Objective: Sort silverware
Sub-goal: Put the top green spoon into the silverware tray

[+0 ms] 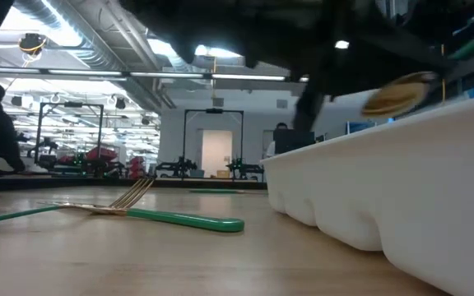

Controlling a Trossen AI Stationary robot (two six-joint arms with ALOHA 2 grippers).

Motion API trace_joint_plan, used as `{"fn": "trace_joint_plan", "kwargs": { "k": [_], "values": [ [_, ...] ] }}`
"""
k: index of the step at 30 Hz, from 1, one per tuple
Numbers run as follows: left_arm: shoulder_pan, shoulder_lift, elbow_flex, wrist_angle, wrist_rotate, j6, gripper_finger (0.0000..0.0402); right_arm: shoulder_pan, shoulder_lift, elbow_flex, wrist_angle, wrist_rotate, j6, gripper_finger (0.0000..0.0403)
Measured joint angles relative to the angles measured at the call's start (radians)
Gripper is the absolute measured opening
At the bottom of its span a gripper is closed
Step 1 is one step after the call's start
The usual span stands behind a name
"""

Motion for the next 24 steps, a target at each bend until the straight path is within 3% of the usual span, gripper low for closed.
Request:
{"fn": "trace_joint_plan", "kwargs": {
  "k": [8,13,24],
  "values": [
    [-0.029,0.114,0.128,-0.005,0.005,0.037,0.0007,0.0,0.0,0.0,-0.003,0.0,0.001,0.008],
    [-0.034,0.17,0.143,-0.014,-0.019,0.063,0.0011,0.0,0.0,0.0,-0.003,-0.049,0.002,0.008],
    [-0.032,0.177,0.146,-0.072,-0.028,0.123,0.0077,0.0,0.0,0.0,-0.003,-0.134,0.003,0.008]
  ]
}}
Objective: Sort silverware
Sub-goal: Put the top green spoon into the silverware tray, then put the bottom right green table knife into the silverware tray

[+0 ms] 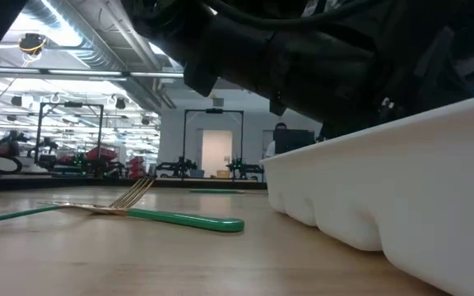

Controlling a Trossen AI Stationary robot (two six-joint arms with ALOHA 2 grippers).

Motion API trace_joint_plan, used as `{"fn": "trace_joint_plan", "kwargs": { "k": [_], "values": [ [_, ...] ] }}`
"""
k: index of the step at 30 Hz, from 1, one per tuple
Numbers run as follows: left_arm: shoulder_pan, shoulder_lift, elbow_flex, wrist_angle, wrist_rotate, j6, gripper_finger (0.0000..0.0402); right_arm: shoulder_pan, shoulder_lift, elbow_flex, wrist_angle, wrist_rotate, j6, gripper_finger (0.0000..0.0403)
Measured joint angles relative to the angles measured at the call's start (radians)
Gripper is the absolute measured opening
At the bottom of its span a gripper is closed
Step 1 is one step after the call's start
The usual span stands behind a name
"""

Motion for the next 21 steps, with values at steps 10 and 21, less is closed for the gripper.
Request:
{"fn": "trace_joint_plan", "kwargs": {
  "k": [10,21],
  "values": [
    [0.005,-0.115,0.0,-0.101,0.032,0.024,0.0111,0.0,0.002,0.0,0.008,0.001,0.01,0.008],
    [-0.043,-0.443,-0.042,-0.665,0.005,0.186,0.0084,0.0,0.145,0.0,0.269,-0.028,0.066,0.008]
  ]
}}
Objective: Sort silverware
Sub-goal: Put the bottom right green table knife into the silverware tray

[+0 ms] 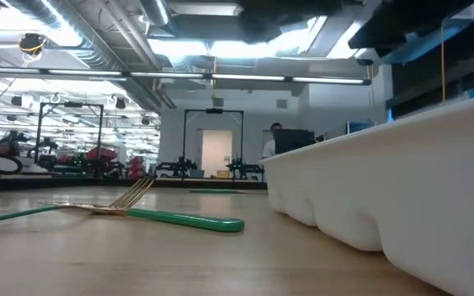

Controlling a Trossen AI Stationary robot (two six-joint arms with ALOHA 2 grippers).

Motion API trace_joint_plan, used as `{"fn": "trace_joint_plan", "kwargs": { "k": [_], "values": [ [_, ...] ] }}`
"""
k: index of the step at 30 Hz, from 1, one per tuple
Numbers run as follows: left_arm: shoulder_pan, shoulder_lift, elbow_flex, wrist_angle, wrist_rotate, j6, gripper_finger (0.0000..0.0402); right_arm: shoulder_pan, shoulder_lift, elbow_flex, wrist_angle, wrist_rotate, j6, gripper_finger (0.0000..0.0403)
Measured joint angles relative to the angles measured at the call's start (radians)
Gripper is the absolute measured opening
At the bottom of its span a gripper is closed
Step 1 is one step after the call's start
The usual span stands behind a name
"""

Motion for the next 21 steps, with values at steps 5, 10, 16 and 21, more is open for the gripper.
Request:
{"fn": "trace_joint_plan", "kwargs": {
  "k": [5,10,16,21],
  "values": [
    [-0.064,-0.147,-0.134,-0.112,-0.118,-0.081,0.008,0.0,0.122,0.001,0.147,-0.029,0.071,0.008],
    [-0.117,-0.286,-0.302,-0.148,-0.208,-0.249,0.0083,0.0,0.262,0.07,0.206,-0.05,0.092,0.008],
    [-0.159,-0.427,-0.461,-0.262,-0.238,-0.474,0.008,0.0,0.453,0.242,0.202,-0.05,0.102,0.008],
    [-0.191,-0.496,-0.534,-0.37,-0.243,-0.583,0.0078,0.0,0.612,0.399,0.203,-0.05,0.138,0.008]
  ]
}}
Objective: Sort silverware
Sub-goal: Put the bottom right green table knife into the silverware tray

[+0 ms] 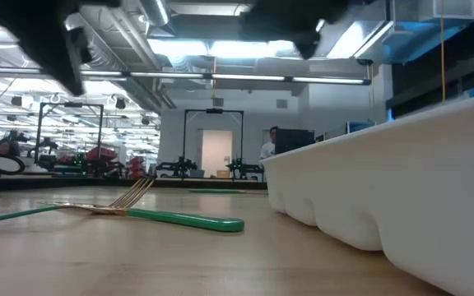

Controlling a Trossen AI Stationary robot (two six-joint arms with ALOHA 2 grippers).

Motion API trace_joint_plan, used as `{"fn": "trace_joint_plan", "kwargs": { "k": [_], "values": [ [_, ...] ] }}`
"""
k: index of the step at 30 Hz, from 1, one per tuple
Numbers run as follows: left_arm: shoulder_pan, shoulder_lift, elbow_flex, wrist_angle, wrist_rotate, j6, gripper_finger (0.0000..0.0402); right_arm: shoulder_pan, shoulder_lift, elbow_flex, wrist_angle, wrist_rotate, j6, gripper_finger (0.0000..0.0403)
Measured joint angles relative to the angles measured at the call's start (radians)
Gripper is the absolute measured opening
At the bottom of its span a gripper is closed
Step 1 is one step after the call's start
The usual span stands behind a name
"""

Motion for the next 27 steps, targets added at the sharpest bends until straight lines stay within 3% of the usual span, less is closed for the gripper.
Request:
{"fn": "trace_joint_plan", "kwargs": {
  "k": [12,15,21,27],
  "values": [
    [-0.012,-0.016,-0.023,-0.1,-0.036,0.134,0.0081,-0.002,0.336,0.284,-0.024,0.0,0.074,0.008],
    [-0.012,-0.016,-0.022,-0.106,-0.039,0.173,0.0081,-0.008,0.395,0.353,-0.11,-0.005,0.132,0.008],
    [-0.014,-0.016,-0.022,-0.177,-0.08,0.198,0.0081,-0.029,0.493,0.481,-0.288,-0.076,0.231,0.008],
    [-0.016,-0.016,-0.022,-0.224,-0.112,0.182,0.0081,-0.046,0.565,0.582,-0.351,-0.155,0.244,0.008]
  ]
}}
